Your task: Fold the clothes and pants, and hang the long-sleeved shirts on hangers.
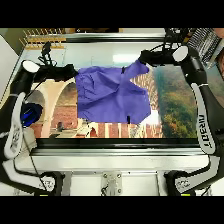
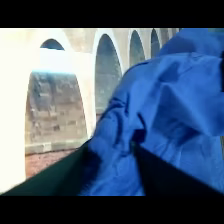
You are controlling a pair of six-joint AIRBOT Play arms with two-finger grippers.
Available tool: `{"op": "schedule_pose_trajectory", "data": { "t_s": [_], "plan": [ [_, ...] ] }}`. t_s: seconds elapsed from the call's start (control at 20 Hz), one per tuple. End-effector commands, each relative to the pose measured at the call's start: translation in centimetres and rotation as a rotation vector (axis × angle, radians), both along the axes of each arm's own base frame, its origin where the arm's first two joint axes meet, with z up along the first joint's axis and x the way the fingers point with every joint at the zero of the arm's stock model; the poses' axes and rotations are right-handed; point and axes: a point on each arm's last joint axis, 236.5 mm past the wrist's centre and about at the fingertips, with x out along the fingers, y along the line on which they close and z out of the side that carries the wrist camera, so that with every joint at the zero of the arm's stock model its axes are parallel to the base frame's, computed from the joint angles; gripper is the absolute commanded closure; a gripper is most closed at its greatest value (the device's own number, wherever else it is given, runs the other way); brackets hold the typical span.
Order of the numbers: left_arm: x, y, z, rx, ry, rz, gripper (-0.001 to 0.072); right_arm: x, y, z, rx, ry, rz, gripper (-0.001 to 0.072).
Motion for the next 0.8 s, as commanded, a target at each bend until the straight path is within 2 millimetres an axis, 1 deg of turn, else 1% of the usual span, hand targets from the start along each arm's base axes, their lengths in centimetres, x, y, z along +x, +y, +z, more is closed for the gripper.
{"op": "schedule_pose_trajectory", "data": {
  "t_s": [0.0, 0.05, 0.1, 0.15, 0.2, 0.25, 0.3, 0.35, 0.4, 0.45, 0.5, 0.55, 0.6, 0.65, 0.7, 0.75],
  "plan": [
    [4.7, 1.5, -1.3, -0.038, 0.014, 0.066, 0.0015, 3.2, -0.9, 1.2, 0.058, -0.12, -0.082, 0.0074],
    [5.3, 2.3, -0.2, -0.052, 0.001, 0.094, 0.0039, 3.1, -1.4, 2.3, 0.049, -0.142, -0.082, 0.008],
    [5.6, 3.1, 1.2, -0.052, -0.021, 0.1, 0.0039, 2.6, -2.2, 3.7, 0.03, -0.165, -0.076, 0.008],
    [5.2, 4.1, 2.6, -0.042, -0.027, 0.093, 0.0045, 1.9, -3.1, 5.3, 0.008, -0.185, -0.066, 0.0081],
    [4.2, 5.4, 3.2, -0.021, -0.012, 0.087, 0.0045, 0.7, -4.1, 7.0, -0.011, -0.196, -0.056, 0.0084],
    [2.7, 6.7, 3.0, 0.017, 0.028, 0.078, 0.0045, -0.8, -4.9, 8.4, -0.04, -0.198, -0.033, 0.0091],
    [0.6, 8.2, 1.9, 0.064, 0.092, 0.084, 0.0045, -2.8, -5.3, 9.3, -0.087, -0.19, 0.013, 0.0144],
    [-1.6, 9.6, 0.2, 0.109, 0.163, 0.1, 0.0045, -4.8, -5.6, 9.4, -0.131, -0.167, 0.05, 0.0187],
    [-4.3, 10.6, -2.0, 0.134, 0.249, 0.124, 0.0045, -7.1, -6.1, 8.9, -0.177, -0.126, 0.075, 0.0205],
    [-6.8, 11.1, -4.2, 0.138, 0.323, 0.14, 0.0045, -9.3, -6.2, 8.1, -0.195, -0.082, 0.092, 0.0204],
    [-9.9, 10.9, -6.7, 0.124, 0.405, 0.144, 0.0045, -11.5, -6.1, 7.2, -0.198, -0.04, 0.107, 0.0205],
    [-12.6, 10.7, -8.9, 0.112, 0.47, 0.153, 0.0044, -13.4, -6.0, 6.2, -0.192, -0.011, 0.115, 0.0205],
    [-14.9, 10.0, -11.0, 0.088, 0.521, 0.166, 0.0044, -15.0, -5.9, 5.3, -0.188, 0.01, 0.118, 0.0204],
    [-16.7, 9.4, -12.8, 0.059, 0.551, 0.198, 0.0044, -16.5, -5.6, 4.4, -0.172, 0.031, 0.124, 0.0205],
    [-18.1, 8.6, -14.2, 0.015, 0.57, 0.232, 0.0044, -17.6, -5.5, 3.6, -0.164, 0.047, 0.126, 0.0204],
    [-18.8, 7.8, -15.2, -0.039, 0.583, 0.269, 0.0044, -18.6, -5.5, 3.0, -0.162, 0.06, 0.127, 0.0205]
  ]
}}
